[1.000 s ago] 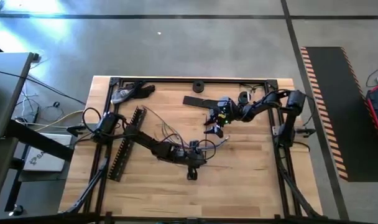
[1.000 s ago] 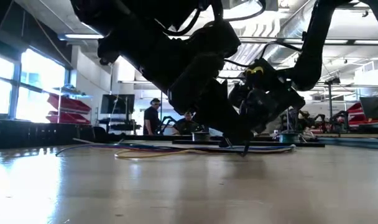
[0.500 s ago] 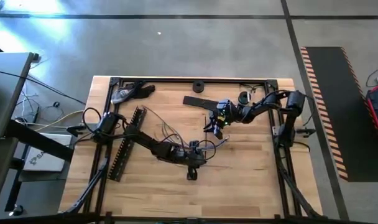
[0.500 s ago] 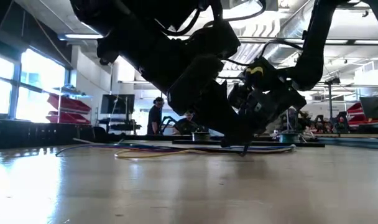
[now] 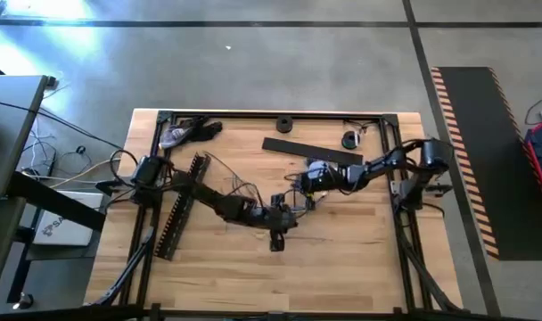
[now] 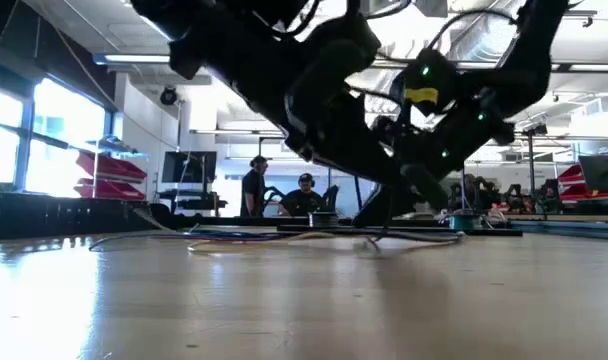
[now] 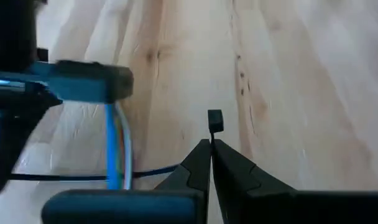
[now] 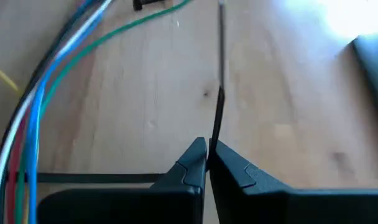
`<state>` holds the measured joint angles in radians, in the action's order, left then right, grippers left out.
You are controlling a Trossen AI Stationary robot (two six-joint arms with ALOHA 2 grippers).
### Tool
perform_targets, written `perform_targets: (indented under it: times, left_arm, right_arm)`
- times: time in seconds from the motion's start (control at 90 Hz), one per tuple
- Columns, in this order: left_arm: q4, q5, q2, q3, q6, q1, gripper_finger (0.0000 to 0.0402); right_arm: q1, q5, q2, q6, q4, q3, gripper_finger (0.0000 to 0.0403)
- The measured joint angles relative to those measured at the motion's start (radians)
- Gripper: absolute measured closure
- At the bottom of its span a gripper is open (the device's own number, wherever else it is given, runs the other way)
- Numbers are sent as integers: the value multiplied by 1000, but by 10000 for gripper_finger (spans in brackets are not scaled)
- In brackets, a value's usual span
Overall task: Ziptie cables
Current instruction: Insert the right cable zip tie into the cable wires
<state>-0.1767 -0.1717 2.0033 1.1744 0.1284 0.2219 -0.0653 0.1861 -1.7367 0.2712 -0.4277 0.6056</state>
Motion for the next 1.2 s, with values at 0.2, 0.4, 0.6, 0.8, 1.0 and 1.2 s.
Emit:
perform_targets:
  times: [0.2,0.4,0.6,0.8,1.0,1.2]
  left_arm:
    - [-1,91,-1,0,36,-43,402]
    - [-2,150,-1,0,62,-57,402]
    - [-2,164,-6,0,72,-59,402]
    - [-20,187,-6,0,97,-78,402]
    - [-62,237,-6,1,153,-101,402]
    - [-69,268,-6,1,183,-117,402]
  right_arm:
    - [116,239,3,172,2,0,403]
    - [193,375,2,280,-30,-3,403]
    - [251,466,1,450,-273,-102,403]
    - [307,465,1,560,-291,-108,403]
    - [340,509,1,567,-291,-108,403]
    - [363,551,1,547,-295,-108,403]
